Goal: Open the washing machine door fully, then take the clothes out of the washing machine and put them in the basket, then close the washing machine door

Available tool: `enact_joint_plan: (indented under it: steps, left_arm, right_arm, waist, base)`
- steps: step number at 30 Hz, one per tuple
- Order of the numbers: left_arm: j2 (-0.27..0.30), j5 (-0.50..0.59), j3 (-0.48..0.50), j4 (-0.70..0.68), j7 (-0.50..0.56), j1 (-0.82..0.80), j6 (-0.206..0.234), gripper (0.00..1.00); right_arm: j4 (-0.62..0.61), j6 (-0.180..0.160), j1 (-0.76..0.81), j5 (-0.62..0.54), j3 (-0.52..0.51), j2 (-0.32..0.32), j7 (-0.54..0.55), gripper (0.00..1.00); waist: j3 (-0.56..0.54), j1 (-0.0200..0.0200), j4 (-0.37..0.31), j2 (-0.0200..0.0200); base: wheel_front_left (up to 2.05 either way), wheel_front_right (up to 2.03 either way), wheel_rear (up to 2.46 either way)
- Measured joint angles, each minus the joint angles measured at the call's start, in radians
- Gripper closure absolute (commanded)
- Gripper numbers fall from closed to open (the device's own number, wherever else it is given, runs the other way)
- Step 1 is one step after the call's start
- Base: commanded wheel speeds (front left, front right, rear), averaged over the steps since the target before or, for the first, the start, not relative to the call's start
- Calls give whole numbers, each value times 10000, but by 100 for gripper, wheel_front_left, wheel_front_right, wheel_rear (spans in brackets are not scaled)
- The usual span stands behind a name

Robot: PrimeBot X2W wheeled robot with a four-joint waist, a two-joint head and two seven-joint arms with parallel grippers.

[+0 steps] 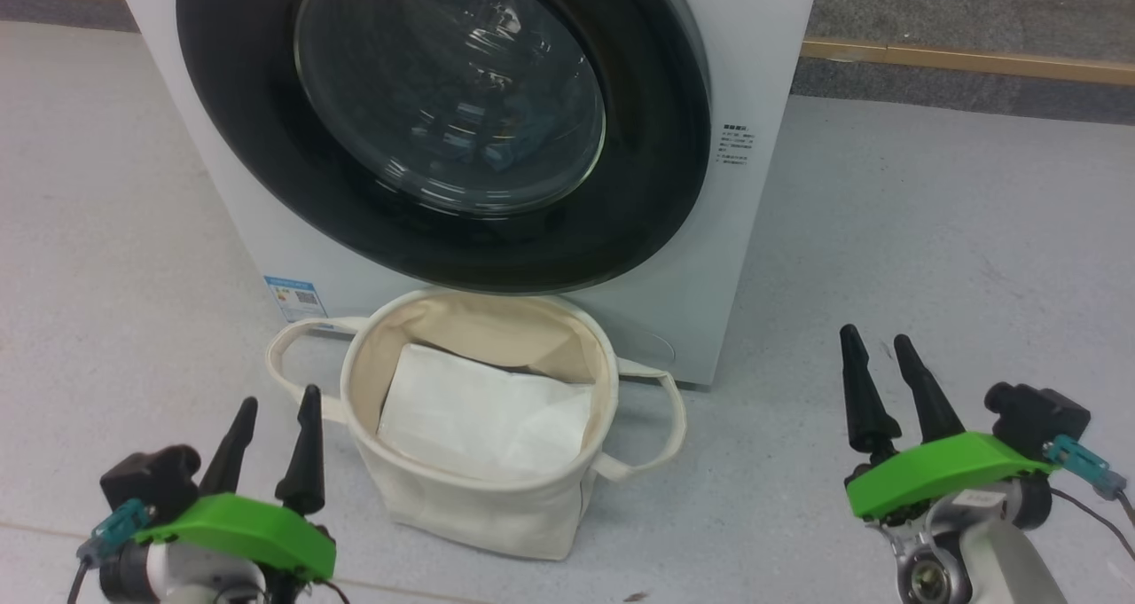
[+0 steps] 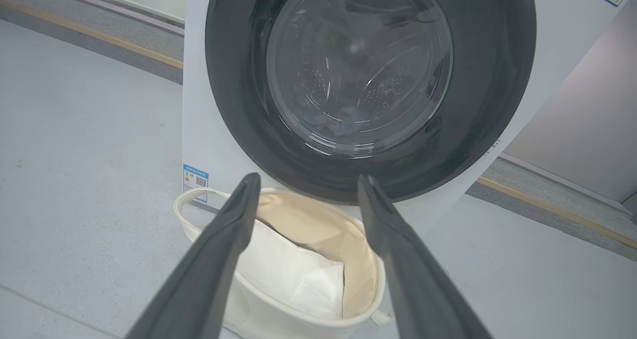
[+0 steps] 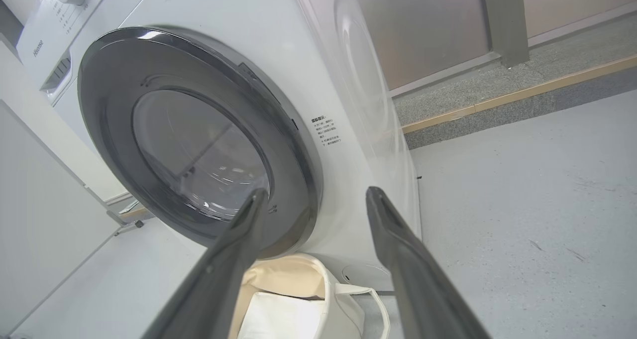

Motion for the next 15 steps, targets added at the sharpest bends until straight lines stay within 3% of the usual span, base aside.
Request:
enact_joint_plan:
  steps: [15]
  left_arm:
    - [268, 936, -288, -19, -437, -244, 209, 0]
  right_arm:
    - [4, 0, -364, -1482, 144, -33, -389, 0]
  waist:
    - [6, 0, -6, 0]
  base:
    - [0, 0, 0]
